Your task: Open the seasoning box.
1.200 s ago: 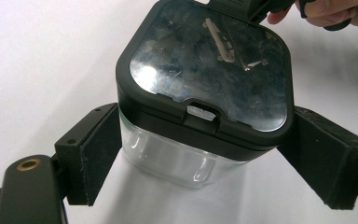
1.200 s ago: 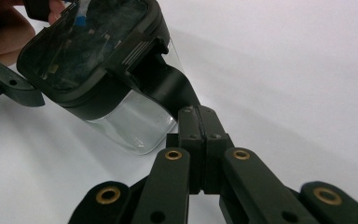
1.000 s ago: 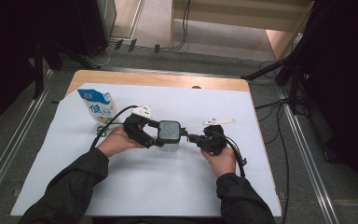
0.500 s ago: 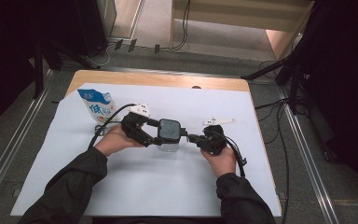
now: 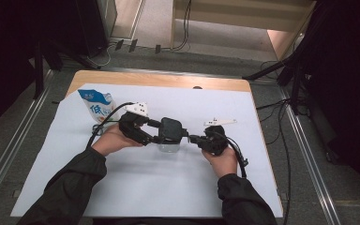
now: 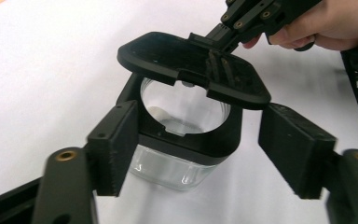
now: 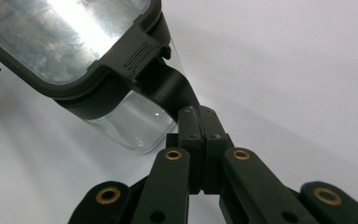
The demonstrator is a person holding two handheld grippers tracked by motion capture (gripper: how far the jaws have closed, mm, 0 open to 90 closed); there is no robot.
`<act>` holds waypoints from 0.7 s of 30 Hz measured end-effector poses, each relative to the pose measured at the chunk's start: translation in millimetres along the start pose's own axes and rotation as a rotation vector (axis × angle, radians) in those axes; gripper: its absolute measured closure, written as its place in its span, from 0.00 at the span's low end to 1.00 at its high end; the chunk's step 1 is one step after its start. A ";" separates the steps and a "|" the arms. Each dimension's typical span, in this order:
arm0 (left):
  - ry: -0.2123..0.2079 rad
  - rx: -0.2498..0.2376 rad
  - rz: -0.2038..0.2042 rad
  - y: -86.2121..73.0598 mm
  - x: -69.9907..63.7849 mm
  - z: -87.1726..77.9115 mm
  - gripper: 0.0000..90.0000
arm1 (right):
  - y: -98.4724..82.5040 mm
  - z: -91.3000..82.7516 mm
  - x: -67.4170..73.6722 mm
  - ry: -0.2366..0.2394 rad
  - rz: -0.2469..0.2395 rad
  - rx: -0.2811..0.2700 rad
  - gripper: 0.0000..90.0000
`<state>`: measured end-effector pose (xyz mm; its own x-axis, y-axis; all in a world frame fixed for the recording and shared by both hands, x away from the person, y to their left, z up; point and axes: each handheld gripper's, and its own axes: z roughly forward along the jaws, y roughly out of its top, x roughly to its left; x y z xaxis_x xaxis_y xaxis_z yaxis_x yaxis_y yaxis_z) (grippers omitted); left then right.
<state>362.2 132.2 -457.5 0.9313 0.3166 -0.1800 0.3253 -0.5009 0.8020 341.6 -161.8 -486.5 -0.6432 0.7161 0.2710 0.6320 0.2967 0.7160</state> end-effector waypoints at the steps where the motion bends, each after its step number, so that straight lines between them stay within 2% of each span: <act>1: 0.003 0.000 0.003 0.4 -0.9 -0.4 0.38 | 0.1 -0.3 0.1 0.000 0.001 0.001 1.00; 6: 0.017 0.006 0.013 2.4 -3.1 -1.6 0.47 | 0.2 -0.4 -0.1 0.001 0.002 0.002 1.00; 15: -0.022 -0.001 -0.012 3.7 -0.5 -5.5 0.75 | 0.2 -0.4 -0.2 0.004 0.009 0.002 1.00; 21: -0.030 -0.011 -0.050 8.2 -0.4 -9.0 0.87 | 0.1 -0.6 -0.1 0.006 0.016 0.001 1.00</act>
<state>363.0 135.2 -445.7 0.9184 0.3168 -0.2371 0.3701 -0.4757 0.7980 341.5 -162.2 -486.1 -0.6356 0.7168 0.2867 0.6428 0.2857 0.7107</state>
